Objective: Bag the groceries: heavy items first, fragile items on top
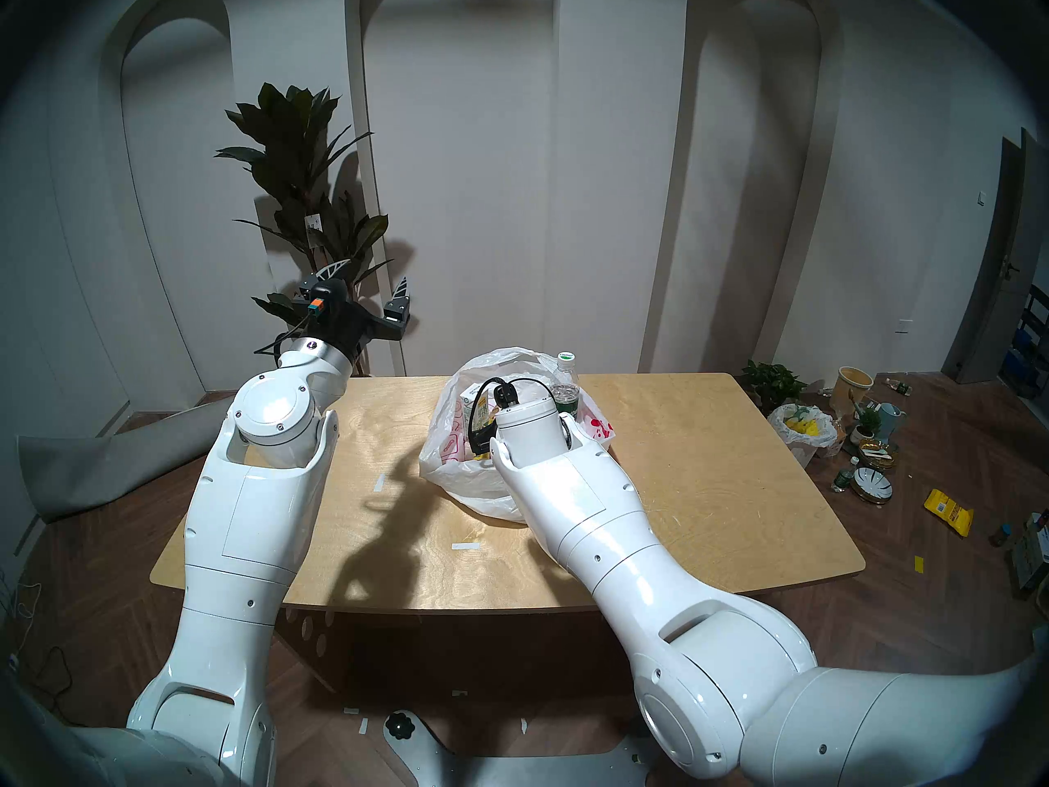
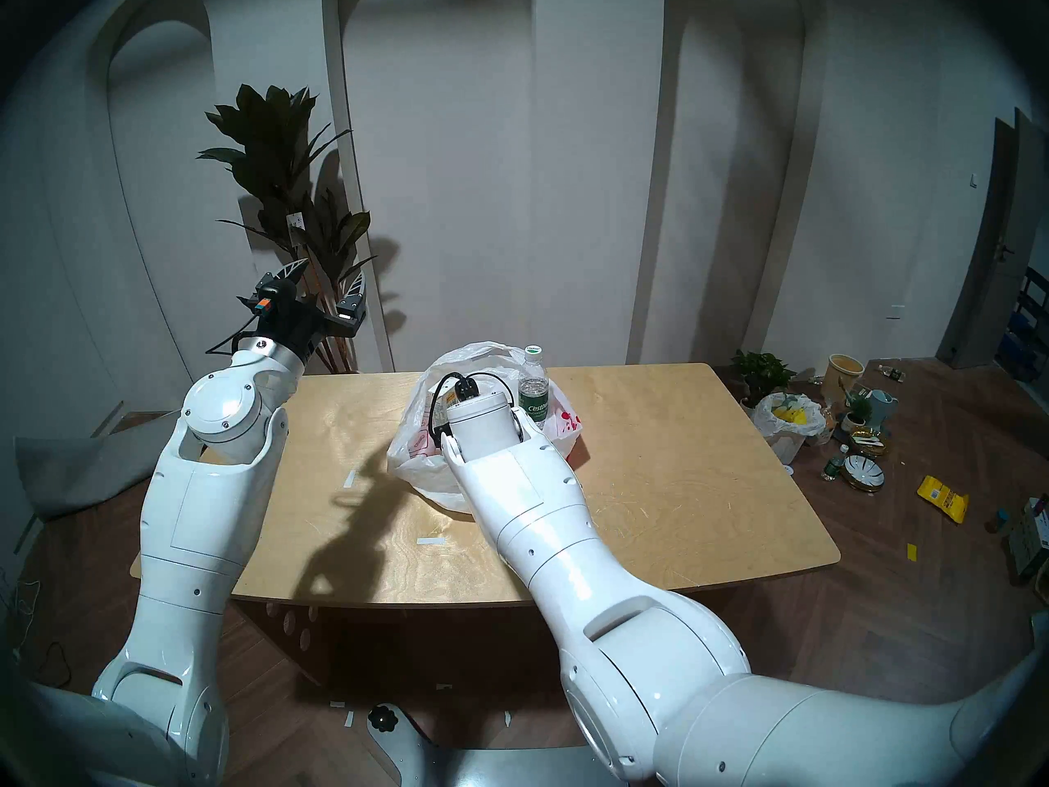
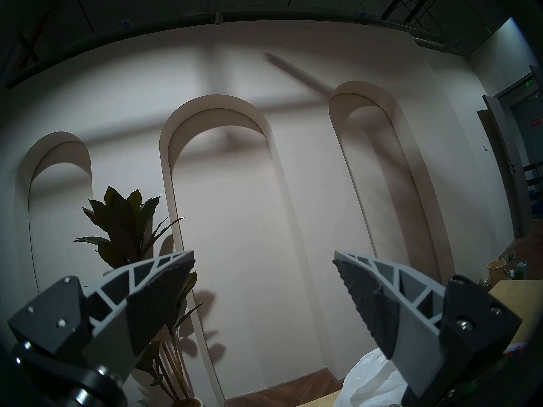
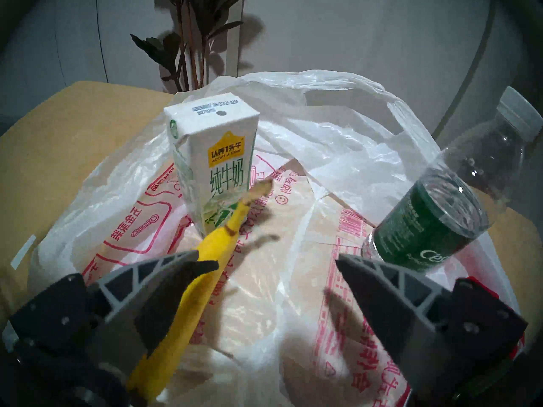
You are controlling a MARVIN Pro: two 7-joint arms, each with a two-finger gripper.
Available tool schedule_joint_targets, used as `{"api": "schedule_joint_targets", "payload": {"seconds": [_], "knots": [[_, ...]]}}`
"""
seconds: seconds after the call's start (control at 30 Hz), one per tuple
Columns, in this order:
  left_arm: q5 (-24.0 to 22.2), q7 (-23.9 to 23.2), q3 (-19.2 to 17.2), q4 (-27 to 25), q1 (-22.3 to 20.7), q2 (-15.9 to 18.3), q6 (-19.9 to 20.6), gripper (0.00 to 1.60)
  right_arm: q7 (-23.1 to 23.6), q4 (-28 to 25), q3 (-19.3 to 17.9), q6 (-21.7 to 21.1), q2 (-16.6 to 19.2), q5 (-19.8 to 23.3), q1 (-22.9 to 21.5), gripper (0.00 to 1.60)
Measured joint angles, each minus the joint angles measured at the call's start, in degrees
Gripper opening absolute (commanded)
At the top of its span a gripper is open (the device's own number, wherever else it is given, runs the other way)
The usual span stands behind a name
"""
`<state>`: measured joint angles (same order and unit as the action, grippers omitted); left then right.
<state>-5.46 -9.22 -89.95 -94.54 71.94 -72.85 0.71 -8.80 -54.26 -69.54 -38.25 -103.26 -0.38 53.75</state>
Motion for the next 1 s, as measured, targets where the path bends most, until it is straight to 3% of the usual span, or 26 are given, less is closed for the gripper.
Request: {"api": "schedule_joint_targets", "payload": {"seconds": [0.27,0.63,1.0], "knots": [[0.0,0.0,0.01,0.03,0.0,0.01,0.0,1.6,-0.61,-4.95,-4.33,3.49,1.13,-0.8,-3.71,1.6],[-0.46,0.1,-0.04,0.33,0.12,-0.14,0.03,1.6,-4.48,-13.17,-11.52,8.73,5.49,-2.3,-8.41,1.6],[-2.08,1.1,-0.9,2.15,1.26,-1.05,0.17,1.6,-7.43,-21.74,-16.0,10.42,8.11,-2.72,-5.55,1.6]]}}
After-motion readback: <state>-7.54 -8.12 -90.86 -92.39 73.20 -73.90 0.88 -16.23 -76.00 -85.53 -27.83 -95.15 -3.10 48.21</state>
